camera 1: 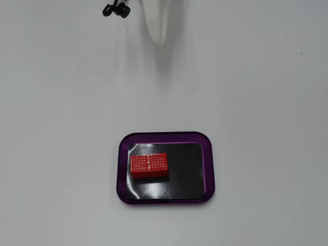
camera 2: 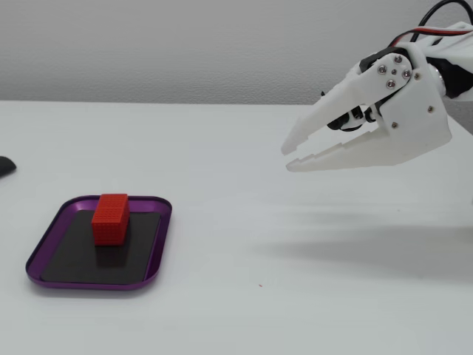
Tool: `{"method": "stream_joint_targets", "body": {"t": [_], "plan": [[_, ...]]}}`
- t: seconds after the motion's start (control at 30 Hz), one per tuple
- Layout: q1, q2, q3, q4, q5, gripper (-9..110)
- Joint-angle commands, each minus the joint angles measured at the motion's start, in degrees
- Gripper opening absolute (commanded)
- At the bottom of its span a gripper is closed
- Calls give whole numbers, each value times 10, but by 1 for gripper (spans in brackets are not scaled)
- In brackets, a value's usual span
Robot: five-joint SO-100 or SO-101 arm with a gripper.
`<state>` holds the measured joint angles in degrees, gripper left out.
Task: Remove the cube from the box.
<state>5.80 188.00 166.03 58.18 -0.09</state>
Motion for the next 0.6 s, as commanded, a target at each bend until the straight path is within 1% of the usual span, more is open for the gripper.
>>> {"method": "stream_joint_targets", "body": {"t": [0.0, 0.4, 0.57], "plan": [[-3, 23, 4, -7, 2, 0], [-3, 23, 4, -7, 2, 0], [4, 23, -5, -33, 0, 0]]}}
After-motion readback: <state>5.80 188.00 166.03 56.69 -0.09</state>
